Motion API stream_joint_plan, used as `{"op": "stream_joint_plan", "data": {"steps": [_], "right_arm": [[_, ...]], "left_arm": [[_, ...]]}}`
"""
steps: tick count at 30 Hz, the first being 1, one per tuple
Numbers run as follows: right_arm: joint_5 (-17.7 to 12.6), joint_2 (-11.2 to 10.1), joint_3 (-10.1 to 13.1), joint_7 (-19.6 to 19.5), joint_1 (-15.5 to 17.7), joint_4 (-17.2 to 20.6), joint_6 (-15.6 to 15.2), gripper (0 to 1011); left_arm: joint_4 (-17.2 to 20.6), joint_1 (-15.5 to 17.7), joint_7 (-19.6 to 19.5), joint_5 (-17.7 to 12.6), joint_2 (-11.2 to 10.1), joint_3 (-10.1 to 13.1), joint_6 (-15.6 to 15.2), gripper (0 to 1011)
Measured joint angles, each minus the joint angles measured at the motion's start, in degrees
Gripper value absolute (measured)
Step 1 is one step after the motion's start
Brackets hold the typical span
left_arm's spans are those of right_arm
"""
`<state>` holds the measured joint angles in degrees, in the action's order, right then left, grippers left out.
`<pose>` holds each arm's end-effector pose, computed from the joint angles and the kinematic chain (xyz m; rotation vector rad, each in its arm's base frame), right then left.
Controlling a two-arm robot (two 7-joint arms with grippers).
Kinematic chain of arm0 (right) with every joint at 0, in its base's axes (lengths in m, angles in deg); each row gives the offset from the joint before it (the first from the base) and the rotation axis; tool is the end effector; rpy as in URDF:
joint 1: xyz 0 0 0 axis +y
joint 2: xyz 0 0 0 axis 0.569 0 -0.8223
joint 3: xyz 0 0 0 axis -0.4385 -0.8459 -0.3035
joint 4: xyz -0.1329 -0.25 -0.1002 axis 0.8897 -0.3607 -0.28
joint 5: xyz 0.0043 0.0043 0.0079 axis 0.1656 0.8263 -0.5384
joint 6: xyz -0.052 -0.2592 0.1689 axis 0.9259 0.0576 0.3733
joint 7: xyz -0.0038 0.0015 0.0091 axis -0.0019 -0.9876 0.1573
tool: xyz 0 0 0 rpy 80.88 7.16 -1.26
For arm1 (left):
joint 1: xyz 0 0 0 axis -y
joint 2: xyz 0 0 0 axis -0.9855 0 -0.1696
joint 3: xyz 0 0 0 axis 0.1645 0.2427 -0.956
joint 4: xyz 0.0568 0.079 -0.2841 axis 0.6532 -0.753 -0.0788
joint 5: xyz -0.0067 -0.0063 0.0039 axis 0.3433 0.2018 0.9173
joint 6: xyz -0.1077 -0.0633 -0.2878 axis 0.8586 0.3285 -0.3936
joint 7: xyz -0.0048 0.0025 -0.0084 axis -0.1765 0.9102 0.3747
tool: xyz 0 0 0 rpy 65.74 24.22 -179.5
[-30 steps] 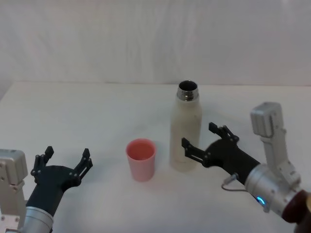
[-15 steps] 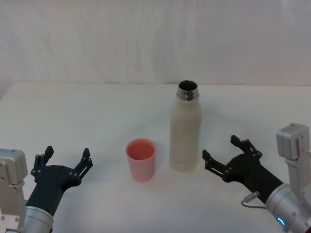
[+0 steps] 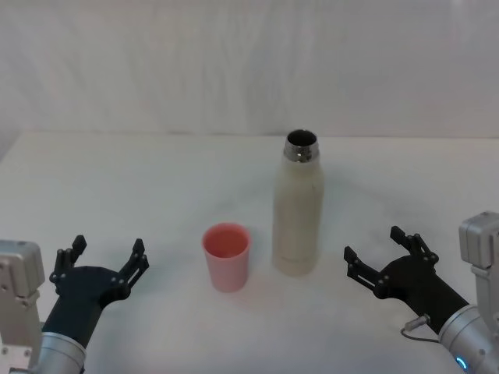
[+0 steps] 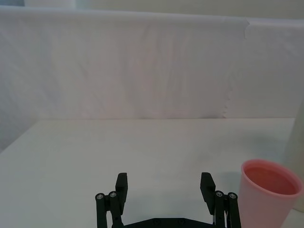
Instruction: Grasp the thermos with one hand and pour water into the cup lid.
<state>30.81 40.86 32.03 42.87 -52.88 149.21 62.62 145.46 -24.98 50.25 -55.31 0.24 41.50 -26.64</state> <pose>0.3082 0.0053 -0.3001 -0.0359 0.0160 -1.0464 0.2553 0.0393 -0.2948 -0.0378 0.0142 1.4461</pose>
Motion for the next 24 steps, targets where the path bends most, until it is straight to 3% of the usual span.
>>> {"op": "stream_joint_plan", "data": {"steps": [24], "right_arm": [[-0.1,-0.1,-0.1,0.1,0.0,0.1,0.0,1000]], "left_arm": [[0.0,0.0,0.0,0.0,0.0,0.0,0.0,1001]]}}
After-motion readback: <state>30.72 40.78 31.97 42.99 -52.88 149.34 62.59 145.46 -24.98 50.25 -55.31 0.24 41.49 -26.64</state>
